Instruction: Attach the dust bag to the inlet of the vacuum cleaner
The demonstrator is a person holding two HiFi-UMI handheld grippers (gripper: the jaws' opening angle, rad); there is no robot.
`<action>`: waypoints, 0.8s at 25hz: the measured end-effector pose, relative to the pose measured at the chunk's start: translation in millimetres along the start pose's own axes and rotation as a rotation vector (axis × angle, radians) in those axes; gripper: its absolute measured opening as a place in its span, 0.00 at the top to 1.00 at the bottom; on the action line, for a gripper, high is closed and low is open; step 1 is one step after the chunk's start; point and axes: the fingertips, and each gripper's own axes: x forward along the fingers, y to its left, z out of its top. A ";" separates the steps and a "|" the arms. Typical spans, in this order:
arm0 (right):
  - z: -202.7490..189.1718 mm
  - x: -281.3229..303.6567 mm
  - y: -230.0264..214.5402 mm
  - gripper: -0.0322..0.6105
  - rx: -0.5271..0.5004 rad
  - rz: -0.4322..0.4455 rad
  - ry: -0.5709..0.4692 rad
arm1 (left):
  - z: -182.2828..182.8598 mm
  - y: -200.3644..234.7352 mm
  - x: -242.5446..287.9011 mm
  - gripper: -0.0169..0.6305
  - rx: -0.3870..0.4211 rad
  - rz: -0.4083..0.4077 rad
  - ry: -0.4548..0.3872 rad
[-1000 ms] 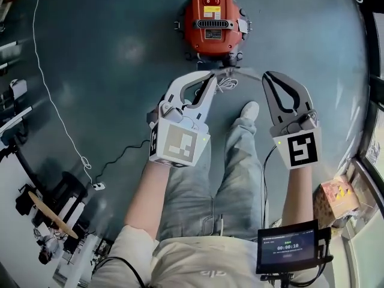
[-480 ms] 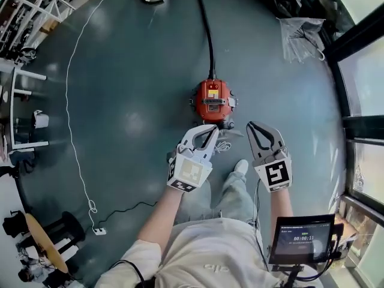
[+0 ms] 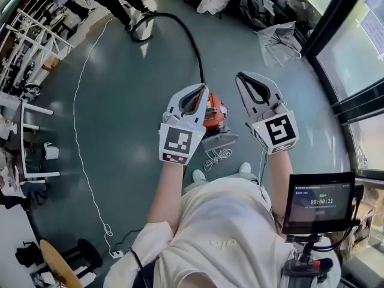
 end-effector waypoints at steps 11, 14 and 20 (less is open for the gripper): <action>54.9 -11.3 -11.3 0.92 -0.055 -0.034 -0.111 | 60.3 0.9 -0.1 0.95 -0.098 -0.060 -0.197; 57.5 -12.3 -11.5 0.92 -0.060 -0.043 -0.114 | 65.4 1.9 0.6 0.95 -0.102 -0.062 -0.215; 57.4 -11.2 -12.1 0.92 -0.061 -0.046 -0.106 | 64.5 2.4 4.8 0.95 -0.110 -0.062 -0.208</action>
